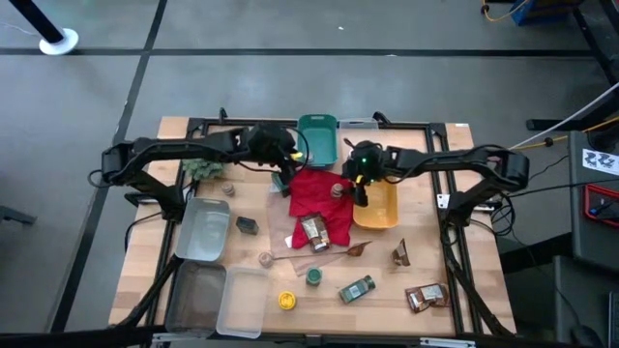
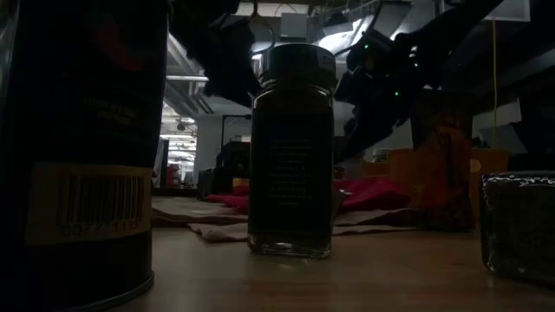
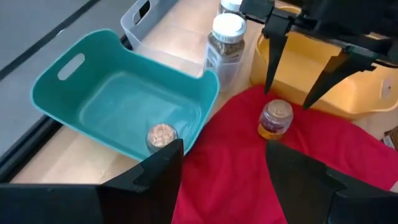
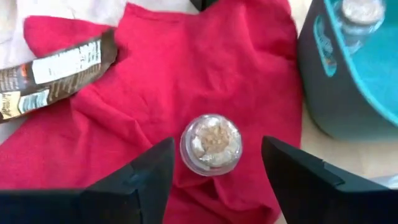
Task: Sort spices by type
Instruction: Put the right brown seasoning bottle into the green bin
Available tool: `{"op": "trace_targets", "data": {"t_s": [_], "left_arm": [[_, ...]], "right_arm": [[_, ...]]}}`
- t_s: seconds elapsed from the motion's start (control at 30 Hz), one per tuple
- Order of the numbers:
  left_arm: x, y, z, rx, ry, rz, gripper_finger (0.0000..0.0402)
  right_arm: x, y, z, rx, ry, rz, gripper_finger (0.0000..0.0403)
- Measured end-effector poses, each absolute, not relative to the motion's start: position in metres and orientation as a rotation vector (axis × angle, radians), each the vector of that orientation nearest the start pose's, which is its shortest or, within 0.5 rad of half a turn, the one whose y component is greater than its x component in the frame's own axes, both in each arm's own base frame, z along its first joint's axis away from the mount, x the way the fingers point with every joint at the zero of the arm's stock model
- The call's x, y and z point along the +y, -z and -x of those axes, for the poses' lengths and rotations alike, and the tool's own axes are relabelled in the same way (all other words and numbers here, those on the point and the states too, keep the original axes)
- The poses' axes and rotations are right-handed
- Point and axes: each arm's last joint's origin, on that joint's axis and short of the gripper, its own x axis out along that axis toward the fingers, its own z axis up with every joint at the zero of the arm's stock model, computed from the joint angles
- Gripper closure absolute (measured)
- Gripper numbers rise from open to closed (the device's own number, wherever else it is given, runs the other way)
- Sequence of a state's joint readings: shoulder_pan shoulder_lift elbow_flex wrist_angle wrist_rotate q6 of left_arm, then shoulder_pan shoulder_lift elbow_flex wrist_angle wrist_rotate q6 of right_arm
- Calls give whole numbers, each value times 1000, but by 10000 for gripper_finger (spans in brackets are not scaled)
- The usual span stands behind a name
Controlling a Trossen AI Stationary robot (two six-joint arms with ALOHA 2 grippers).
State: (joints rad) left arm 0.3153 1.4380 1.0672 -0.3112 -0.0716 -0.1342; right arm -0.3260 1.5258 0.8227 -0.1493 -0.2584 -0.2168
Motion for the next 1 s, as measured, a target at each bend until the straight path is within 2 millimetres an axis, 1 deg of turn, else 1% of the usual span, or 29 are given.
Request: {"op": "trace_targets", "data": {"t_s": [0.3, 0.63, 1.0], "left_arm": [[98, -263, -292, 664, -426, 235, 185], [93, -263, -294, 666, -411, 230, 185], [93, -263, -294, 665, -410, 231, 185]], "right_arm": [[-90, -175, -289, 819, -20, -43, 164], [-91, -159, -293, 856, -50, -69, 164], [-91, -160, -295, 833, -47, -61, 164]]}}
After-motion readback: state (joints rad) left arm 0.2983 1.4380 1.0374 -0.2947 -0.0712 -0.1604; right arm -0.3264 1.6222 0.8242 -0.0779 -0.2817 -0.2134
